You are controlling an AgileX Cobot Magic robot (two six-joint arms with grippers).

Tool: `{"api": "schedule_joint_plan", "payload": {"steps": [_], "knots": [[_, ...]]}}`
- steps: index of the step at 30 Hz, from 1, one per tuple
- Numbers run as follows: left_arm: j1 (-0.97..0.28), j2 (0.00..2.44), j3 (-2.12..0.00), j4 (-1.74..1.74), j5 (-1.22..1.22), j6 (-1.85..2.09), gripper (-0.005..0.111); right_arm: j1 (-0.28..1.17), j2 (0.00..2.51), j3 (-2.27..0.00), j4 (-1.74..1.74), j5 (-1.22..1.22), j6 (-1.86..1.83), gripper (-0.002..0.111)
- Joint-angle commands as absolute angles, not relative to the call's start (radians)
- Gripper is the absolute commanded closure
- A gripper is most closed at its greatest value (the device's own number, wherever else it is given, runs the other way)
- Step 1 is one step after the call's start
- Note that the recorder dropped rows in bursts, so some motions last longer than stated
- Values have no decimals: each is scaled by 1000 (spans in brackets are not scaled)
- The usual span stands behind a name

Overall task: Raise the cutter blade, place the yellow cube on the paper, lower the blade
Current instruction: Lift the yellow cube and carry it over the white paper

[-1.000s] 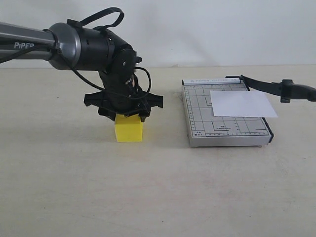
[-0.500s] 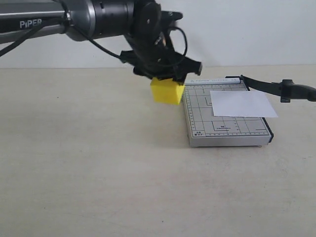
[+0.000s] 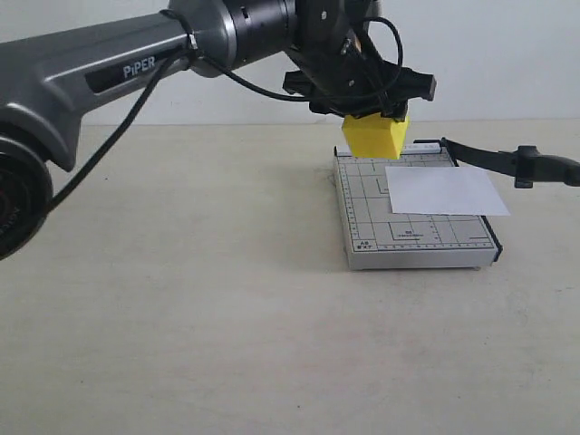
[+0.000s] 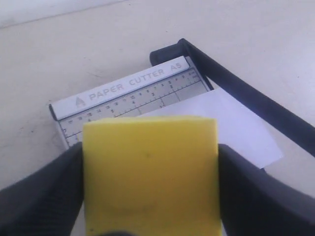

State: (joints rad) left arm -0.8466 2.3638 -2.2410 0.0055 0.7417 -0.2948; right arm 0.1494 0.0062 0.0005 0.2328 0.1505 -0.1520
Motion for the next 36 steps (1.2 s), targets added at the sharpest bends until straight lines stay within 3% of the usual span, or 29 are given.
{"api": "schedule_joint_plan", "payload": {"steps": [1,36], "knots": [[-849,2407,-2303,-87,733,-251,102,150,0,0,225,146,-157,108],[-884,2512,-2357,-93,672,-127,102,150,0,0,225,146,-157,108]]}}
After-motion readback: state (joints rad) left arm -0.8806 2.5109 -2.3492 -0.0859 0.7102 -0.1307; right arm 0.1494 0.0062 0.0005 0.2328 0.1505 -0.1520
